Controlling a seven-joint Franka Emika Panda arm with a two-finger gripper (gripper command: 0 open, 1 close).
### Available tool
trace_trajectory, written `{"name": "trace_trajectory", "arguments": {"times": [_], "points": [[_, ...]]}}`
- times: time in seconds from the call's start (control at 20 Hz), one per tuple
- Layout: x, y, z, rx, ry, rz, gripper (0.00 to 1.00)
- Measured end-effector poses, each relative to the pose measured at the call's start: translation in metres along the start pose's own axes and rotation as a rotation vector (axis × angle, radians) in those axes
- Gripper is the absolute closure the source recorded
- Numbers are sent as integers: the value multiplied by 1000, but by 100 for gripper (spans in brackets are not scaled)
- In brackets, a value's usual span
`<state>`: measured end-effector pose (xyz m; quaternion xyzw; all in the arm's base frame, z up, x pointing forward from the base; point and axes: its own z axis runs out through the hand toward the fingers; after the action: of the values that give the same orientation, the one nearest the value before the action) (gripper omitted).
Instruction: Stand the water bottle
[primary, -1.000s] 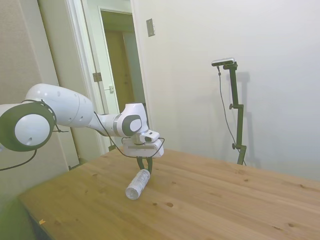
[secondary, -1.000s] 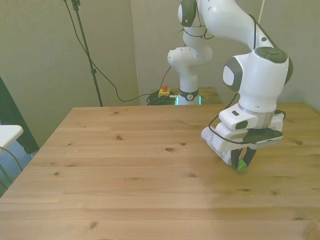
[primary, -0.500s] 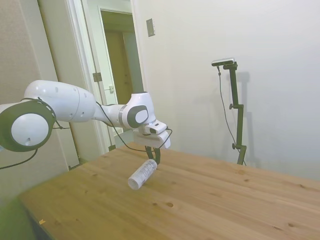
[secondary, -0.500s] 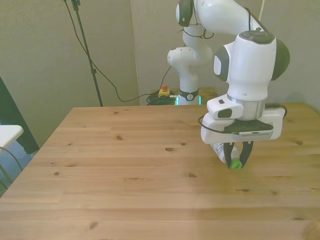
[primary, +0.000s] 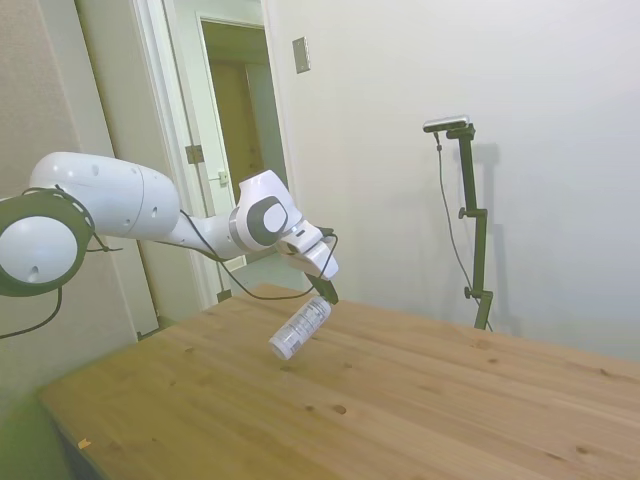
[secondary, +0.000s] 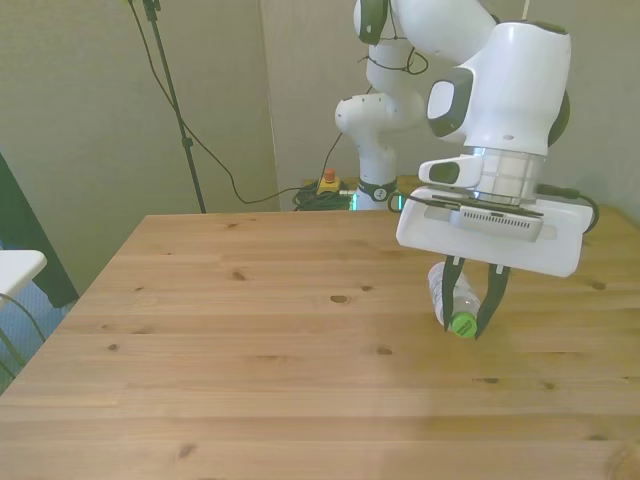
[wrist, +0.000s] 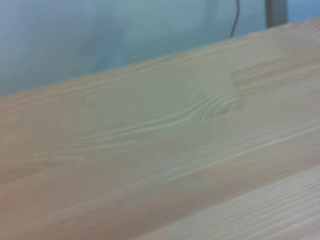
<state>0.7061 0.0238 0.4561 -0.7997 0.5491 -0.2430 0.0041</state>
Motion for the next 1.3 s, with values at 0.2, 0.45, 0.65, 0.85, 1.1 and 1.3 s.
{"name": "trace_trajectory", "arguments": {"times": [0.2,0.45,0.65,0.85,1.1,1.3], "points": [[-2,2,3,10,142,63,100],[6,6,6,31,306,118,100],[7,11,7,58,414,148,100],[-1,17,8,55,408,139,100],[-3,13,4,121,497,174,100],[-4,9,1,209,586,216,100]]}}
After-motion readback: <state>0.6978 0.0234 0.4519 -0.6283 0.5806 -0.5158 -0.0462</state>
